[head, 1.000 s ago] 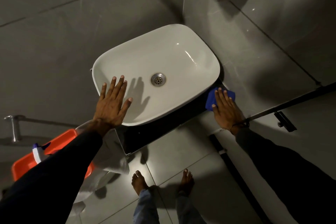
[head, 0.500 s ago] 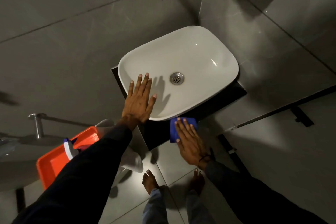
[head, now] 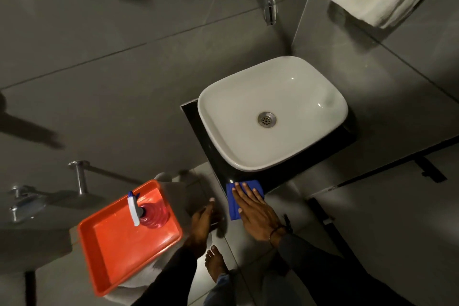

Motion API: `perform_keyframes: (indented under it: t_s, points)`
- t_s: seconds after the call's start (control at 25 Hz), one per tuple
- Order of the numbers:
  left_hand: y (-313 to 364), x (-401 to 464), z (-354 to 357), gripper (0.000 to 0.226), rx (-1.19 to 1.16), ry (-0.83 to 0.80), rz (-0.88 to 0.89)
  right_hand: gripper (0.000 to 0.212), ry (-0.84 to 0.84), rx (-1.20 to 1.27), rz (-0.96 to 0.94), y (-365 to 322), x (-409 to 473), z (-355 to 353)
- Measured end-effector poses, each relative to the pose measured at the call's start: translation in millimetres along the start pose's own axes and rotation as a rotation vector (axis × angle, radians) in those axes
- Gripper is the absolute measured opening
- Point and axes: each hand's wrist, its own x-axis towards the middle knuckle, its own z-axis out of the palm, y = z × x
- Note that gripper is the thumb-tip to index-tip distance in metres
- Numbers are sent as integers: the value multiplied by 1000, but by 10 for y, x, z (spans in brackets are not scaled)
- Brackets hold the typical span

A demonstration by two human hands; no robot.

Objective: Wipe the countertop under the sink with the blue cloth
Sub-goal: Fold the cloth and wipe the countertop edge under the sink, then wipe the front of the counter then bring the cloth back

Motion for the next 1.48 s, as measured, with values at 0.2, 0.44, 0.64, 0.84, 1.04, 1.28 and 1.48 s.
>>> perform_keyframes:
  t_s: [0.2, 0.44, 0.64, 0.84, 1.04, 1.28, 1.48]
  points:
    - [32, -48, 255, 46, 87, -91, 33, 52, 311, 442, 379, -10, 51, -273]
    - [23, -60, 437, 47, 167, 49, 48, 46, 366, 840, 1002, 50, 182, -324]
    - [-72, -120, 350, 23, 215, 90, 72, 24, 232, 820, 972, -123, 181, -232]
    - [-198, -367, -242, 27, 137, 122, 70, 25, 95, 830, 767, -531, 178, -174]
    - [-450, -560, -622, 20, 101, 194, -42, 23, 24, 795, 701, -988, 136, 16]
    - [-623, -645, -1799, 18, 58, 392, -67, 35, -149, 758, 713, -2146, 498, 421]
    - [-353, -322, -2840, 27, 453, 364, -40, 21, -170, 911, 843, -2885, 870, 916]
